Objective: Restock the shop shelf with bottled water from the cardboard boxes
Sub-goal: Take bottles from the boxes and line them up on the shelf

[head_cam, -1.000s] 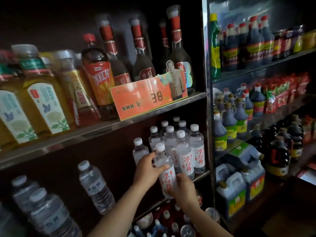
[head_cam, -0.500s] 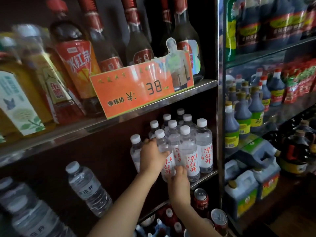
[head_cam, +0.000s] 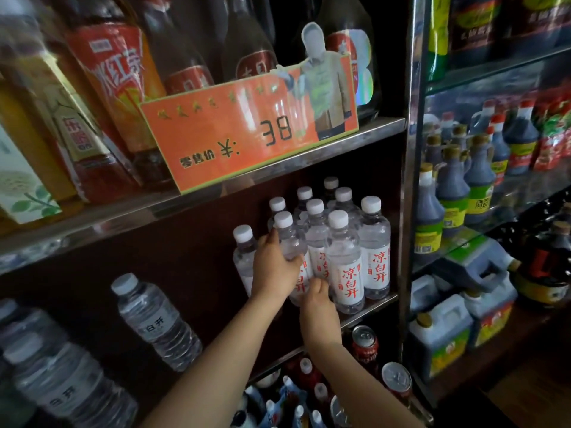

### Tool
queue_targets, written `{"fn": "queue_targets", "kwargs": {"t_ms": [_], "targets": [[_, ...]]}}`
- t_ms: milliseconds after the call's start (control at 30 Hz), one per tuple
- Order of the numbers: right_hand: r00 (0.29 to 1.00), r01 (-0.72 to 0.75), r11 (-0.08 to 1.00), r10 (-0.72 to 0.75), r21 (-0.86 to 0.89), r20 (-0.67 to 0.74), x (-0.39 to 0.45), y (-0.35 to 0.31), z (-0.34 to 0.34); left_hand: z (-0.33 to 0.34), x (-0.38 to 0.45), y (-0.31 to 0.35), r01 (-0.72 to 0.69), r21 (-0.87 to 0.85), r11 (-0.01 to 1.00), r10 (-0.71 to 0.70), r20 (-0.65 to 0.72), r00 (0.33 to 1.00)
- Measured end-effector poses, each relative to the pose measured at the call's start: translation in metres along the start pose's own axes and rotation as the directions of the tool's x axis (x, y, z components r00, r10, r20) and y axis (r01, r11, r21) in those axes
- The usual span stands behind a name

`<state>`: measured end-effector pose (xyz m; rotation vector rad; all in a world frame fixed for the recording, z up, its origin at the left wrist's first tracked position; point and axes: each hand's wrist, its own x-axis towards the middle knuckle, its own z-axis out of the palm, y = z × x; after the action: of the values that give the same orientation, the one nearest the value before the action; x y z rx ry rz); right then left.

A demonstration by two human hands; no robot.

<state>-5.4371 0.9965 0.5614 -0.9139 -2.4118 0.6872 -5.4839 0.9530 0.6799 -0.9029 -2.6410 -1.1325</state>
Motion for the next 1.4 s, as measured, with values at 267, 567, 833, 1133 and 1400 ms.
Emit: {"fn": "queue_targets", "kwargs": {"t_ms": [267, 567, 833, 1133, 1400], "targets": [[0.998, -0.054, 0.976, 0.045, 0.213, 0.048, -0.008, -0.006, -0.026, -0.037, -0.049, -0.005, 0.067, -0.064, 0.996, -0.060, 0.104, 0.993], [0.957, 0.250, 0.952, -0.215, -0.177, 0.194, -0.073, -0.067, -0.085, -0.150, -0.141, -0.052, 0.107, 0.200, 0.974, -0.136, 0.134, 0.982], [0.745, 0.616, 0.769, -0.499, -0.169, 0.443, -0.207, -0.170, -0.074, -0.295, -0.319, -0.133, 0.205, 0.731, 0.651, -0.406, 0.107, 0.908], [0.246, 0.900, 0.416, -0.733, 0.132, 0.634, -0.448, -0.298, -0.048, -0.425, -0.593, -0.175, 0.601, 0.700, 0.385, -0.676, -0.230, 0.700], [-0.250, 0.860, 0.100, -0.773, 0.501, 0.583, -0.680, -0.341, -0.041, -0.477, -0.839, -0.156, 0.868, 0.486, 0.099, -0.852, -0.409, 0.327]]}}
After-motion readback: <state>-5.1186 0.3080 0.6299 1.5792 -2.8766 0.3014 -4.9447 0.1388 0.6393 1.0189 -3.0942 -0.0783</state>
